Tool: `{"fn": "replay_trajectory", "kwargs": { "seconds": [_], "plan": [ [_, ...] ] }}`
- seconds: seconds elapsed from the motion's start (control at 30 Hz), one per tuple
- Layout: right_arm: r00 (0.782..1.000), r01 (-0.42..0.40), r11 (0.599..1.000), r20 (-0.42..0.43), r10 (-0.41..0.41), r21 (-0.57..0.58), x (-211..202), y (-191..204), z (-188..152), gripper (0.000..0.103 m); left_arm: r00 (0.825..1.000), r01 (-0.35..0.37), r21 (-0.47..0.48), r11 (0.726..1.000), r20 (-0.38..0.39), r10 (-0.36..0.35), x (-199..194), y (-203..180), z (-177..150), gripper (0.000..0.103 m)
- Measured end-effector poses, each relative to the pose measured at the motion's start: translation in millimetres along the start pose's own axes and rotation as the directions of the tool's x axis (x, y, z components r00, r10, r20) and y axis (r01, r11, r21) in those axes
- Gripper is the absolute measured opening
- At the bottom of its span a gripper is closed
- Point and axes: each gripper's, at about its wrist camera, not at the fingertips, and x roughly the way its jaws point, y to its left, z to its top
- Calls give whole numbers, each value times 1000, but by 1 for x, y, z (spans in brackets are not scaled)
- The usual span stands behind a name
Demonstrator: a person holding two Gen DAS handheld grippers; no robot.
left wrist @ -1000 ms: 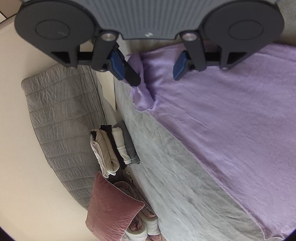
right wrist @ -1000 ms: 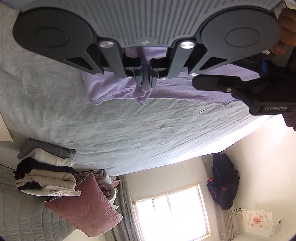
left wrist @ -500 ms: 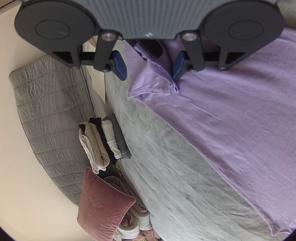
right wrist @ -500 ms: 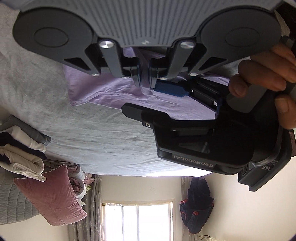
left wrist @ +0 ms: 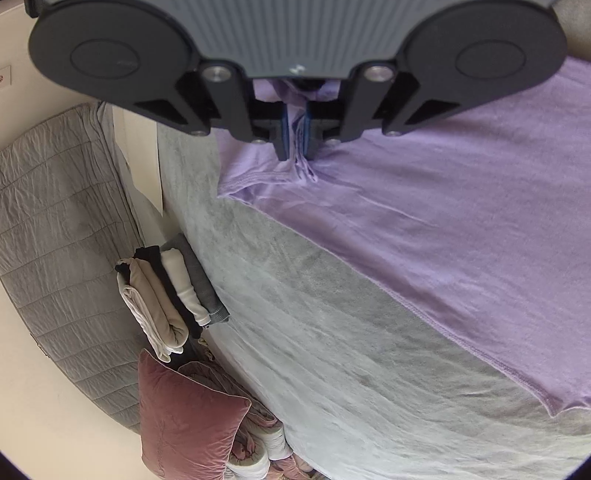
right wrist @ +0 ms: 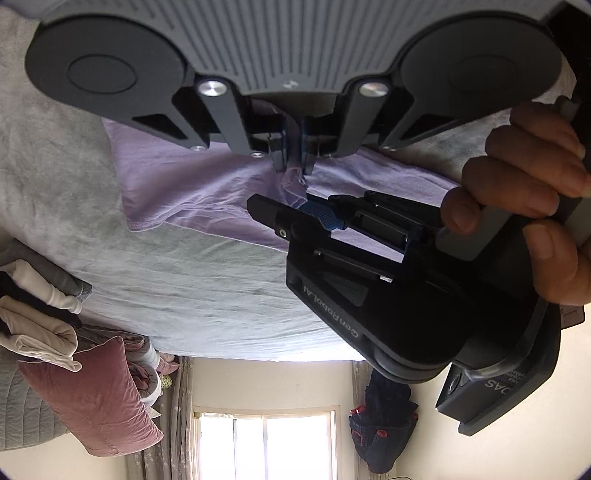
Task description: Fold clothes
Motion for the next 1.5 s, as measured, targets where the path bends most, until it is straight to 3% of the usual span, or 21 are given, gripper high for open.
{"fn": "replay_trajectory", "kwargs": {
  "seconds": [0.13, 0.27, 0.57, 0.83, 1.1, 1.33, 1.5],
  "plan": [
    [997, -77, 989, 8, 77, 124, 6, -4, 17, 5, 998, -34, 87, 996, 59, 29, -17, -8, 9, 2],
    [989, -149, 967, 37, 144, 206, 14, 0, 34, 5, 992, -68, 111, 992, 112, 55, -35, -4, 22, 2],
    [968, -253, 947, 53, 247, 198, 45, 44, 58, 4, 965, -194, 57, 979, 190, 180, -77, 35, 51, 1],
    [932, -361, 910, 39, 361, 204, 78, 93, 66, 4, 919, -318, 39, 947, 257, 299, -124, 76, 68, 1],
    [871, -484, 850, 21, 490, 207, 115, 155, 75, 4, 846, -427, -9, 904, 350, 402, -178, 120, 81, 1],
    [813, -563, 789, -10, 583, 248, 148, 202, 77, 4, 780, -504, -86, 859, 380, 496, -207, 155, 89, 1],
    [788, -588, 762, -22, 616, 272, 168, 222, 82, 4, 768, -509, -127, 851, 379, 516, -217, 181, 95, 1]
  ]
}}
